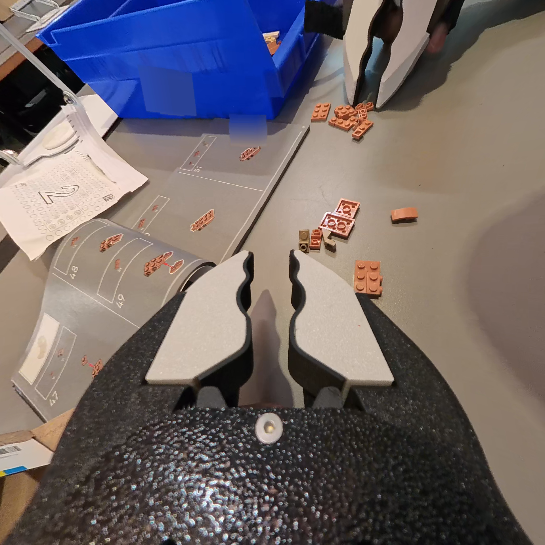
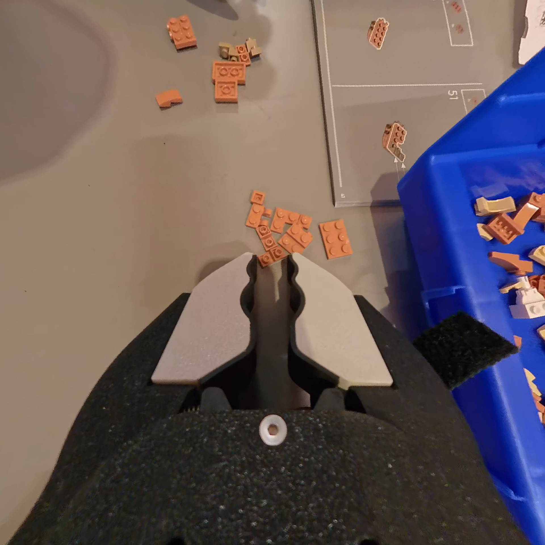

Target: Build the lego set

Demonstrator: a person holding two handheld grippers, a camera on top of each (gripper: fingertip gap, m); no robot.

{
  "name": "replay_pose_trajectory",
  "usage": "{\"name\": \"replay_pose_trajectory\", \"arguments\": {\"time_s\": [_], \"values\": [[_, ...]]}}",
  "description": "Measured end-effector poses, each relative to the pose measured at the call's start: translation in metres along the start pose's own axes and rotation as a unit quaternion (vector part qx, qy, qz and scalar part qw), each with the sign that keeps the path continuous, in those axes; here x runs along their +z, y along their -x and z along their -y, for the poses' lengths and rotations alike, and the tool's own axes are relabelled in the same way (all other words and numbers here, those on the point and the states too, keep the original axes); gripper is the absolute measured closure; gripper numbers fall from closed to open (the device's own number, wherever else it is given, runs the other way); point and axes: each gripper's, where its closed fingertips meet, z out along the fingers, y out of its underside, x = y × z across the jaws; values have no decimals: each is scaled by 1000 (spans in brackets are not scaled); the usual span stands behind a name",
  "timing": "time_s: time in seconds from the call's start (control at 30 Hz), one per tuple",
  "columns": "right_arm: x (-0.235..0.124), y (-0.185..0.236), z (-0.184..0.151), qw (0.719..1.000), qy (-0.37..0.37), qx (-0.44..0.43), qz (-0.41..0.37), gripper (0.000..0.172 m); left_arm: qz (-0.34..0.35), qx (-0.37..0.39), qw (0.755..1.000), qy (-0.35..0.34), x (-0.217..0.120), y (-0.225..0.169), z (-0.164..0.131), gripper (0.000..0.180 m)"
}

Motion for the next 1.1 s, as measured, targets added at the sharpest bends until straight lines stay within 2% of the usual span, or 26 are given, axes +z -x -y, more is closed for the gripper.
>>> {"name": "replay_pose_trajectory", "arguments": {"time_s": [0.3,0.33,0.73,0.97,1.1], "values": [[0,-1,0,1000,1,10,-1,157,2,2,1000,-2,0,-1,1,159],[0,-2,-1,1000,1,12,-1,163,2,1,1000,-2,0,-1,1,158],[-1,-2,-1,1000,-1,13,-4,164,1,2,1000,-8,0,-3,4,159],[-9,-2,6,999,-30,18,1,164,0,3,1000,-20,-2,-4,9,159],[-14,3,27,997,-74,11,2,164,-18,-6,999,-44,-4,-11,18,159]]}}
